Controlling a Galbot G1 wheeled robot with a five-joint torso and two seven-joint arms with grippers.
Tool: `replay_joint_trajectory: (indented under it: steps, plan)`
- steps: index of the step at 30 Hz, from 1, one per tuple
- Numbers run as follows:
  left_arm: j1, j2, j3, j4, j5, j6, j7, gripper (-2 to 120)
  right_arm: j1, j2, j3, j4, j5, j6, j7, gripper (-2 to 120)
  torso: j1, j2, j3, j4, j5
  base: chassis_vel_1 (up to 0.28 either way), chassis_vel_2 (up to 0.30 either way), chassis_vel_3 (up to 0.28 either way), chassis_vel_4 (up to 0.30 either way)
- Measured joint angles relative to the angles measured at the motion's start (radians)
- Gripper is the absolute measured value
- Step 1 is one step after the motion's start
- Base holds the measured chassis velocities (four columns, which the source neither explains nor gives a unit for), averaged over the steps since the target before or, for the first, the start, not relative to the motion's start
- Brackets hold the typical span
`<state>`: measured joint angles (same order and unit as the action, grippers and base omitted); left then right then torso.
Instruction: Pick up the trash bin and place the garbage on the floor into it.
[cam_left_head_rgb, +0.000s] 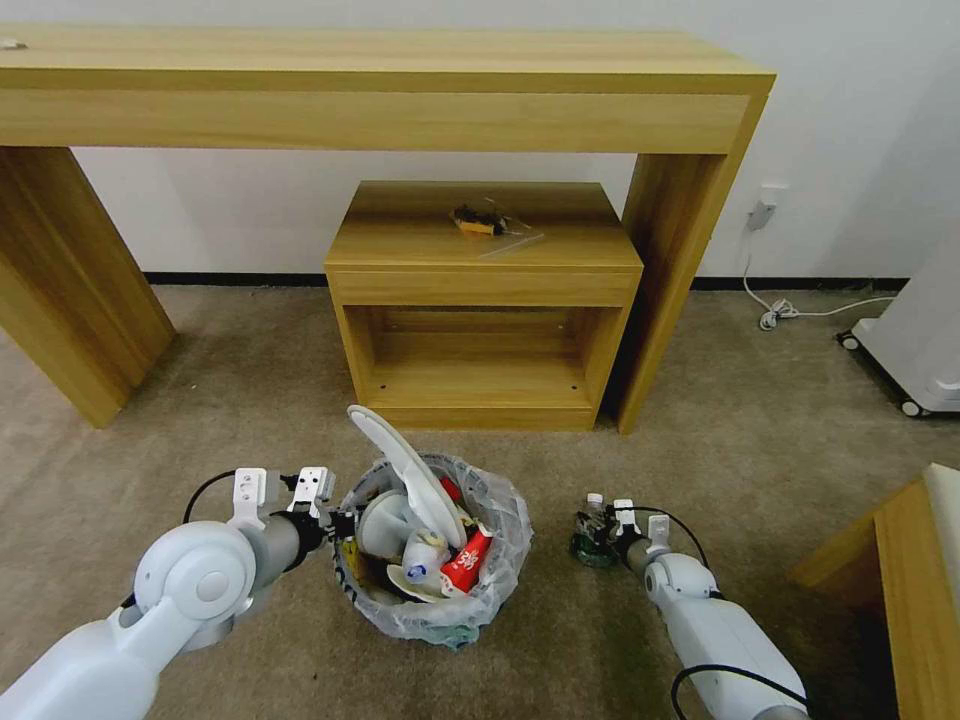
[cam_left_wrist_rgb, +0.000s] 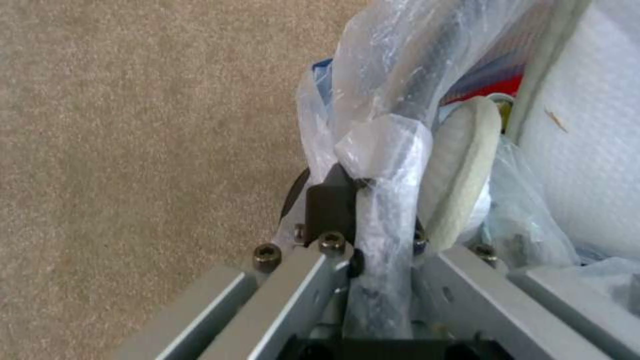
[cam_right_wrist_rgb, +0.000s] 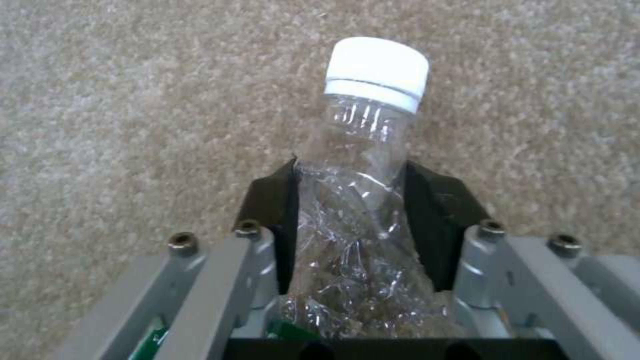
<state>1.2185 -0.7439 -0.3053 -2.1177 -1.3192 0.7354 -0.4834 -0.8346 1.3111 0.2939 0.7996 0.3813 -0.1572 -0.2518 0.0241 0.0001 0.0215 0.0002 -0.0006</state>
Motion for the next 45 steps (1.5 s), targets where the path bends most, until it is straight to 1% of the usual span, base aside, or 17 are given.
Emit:
replay_joint_trajectory:
  steps: [6,11,15,16,19,20,23,24,25,27,33,34,36,38,42,43,45]
  plan:
    - [0.002,-0.001,0.000,-0.005,0.001,0.000,0.001,0,-0.033,0.002,0.012,0.052,-0.004,-0.001,0.017,24,0.000,0.000,0.000,0.0005,0.0012,0.000,0.000,0.000,0.000]
    - [0.004,-0.003,-0.003,-0.008,0.001,0.000,0.001,0,-0.066,-0.001,0.026,0.115,-0.015,-0.002,0.039,24,0.000,0.000,0.001,0.0005,0.0018,0.000,0.000,0.000,0.000]
    - [0.004,-0.008,-0.003,-0.011,0.001,0.000,0.002,0,-0.124,-0.028,0.059,0.270,0.003,-0.008,0.068,23,0.000,0.000,0.001,-0.0001,0.0009,0.000,0.000,0.000,0.000]
    - [0.004,-0.008,-0.003,-0.011,0.001,0.000,0.002,0,-0.124,-0.028,0.059,0.270,0.003,-0.008,0.068,23,0.000,0.000,0.001,-0.0001,0.0009,0.000,0.000,0.000,0.000]
    - [0.001,-0.010,-0.003,-0.013,0.001,0.000,0.002,0,-0.163,-0.048,0.091,0.400,0.007,-0.010,0.084,22,0.000,0.000,0.000,-0.0001,0.0004,0.000,0.000,0.000,0.000]
    - [0.001,-0.010,-0.003,-0.013,0.001,0.000,0.002,0,-0.163,-0.048,0.091,0.400,0.007,-0.010,0.084,22,0.000,0.000,0.000,-0.0001,0.0004,0.000,0.000,0.000,0.000]
    - [-0.004,-0.010,-0.003,-0.016,-0.002,0.000,0.000,0,-0.204,-0.078,0.120,0.564,0.009,-0.011,0.094,22,0.000,0.000,0.000,-0.0003,0.0003,0.000,0.000,0.000,0.000]
    - [-0.004,-0.010,-0.003,-0.017,-0.002,0.000,-0.001,0,-0.213,-0.089,0.125,0.609,0.002,-0.008,0.094,22,0.000,0.000,0.000,-0.0003,0.0002,0.000,0.000,0.000,0.000]
    - [-0.004,-0.010,-0.003,-0.017,-0.002,0.000,-0.001,0,-0.213,-0.089,0.125,0.609,0.002,-0.008,0.094,22,0.000,0.000,0.000,-0.0003,0.0002,0.000,0.000,0.000,0.000]
    - [-0.005,-0.010,-0.003,-0.017,-0.002,0.000,-0.004,0,-0.226,-0.116,0.126,0.724,-0.013,-0.003,0.094,22,0.000,0.000,0.000,-0.0003,0.0003,0.000,0.000,0.000,0.000]
    - [-0.025,-0.013,0.008,-0.010,-0.009,0.000,-0.013,0,-0.223,-0.178,0.073,0.978,0.006,-0.034,0.093,22,0.000,0.000,0.000,-0.0002,0.0002,0.000,0.000,0.000,0.000]
    - [-0.025,-0.013,0.008,-0.010,-0.009,0.000,-0.013,0,-0.223,-0.178,0.073,0.978,0.006,-0.034,0.093,22,0.000,0.000,0.000,-0.0002,0.0002,0.000,0.000,0.000,0.000]
    - [-0.039,-0.009,0.016,0.000,-0.017,0.000,-0.016,0,-0.216,-0.216,0.038,1.065,0.042,-0.057,0.092,22,0.000,0.000,0.000,-0.0002,0.0000,0.000,0.000,0.000,0.000]
    - [-0.046,-0.007,0.020,0.005,-0.019,0.000,-0.016,0,-0.215,-0.232,0.023,1.090,0.056,-0.066,0.092,22,0.000,0.000,0.000,-0.0001,0.0001,0.000,0.000,0.000,0.000]
    - [-0.075,-0.003,0.043,0.023,-0.025,0.000,-0.016,0,-0.197,-0.319,-0.082,1.240,0.117,-0.112,0.089,22,0.000,0.000,0.000,-0.0003,0.0000,0.000,0.000,0.000,0.000]
    - [-0.075,-0.003,0.043,0.023,-0.025,0.000,-0.016,0,-0.197,-0.319,-0.082,1.240,0.117,-0.112,0.089,22,0.000,0.000,0.000,-0.0003,0.0000,0.000,0.000,0.000,0.000]
    - [-0.085,-0.008,0.052,0.027,-0.028,0.000,-0.016,0,-0.177,-0.345,-0.147,1.283,0.137,-0.122,0.086,22,0.000,0.000,0.000,-0.0003,0.0001,0.000,0.000,0.000,0.000]
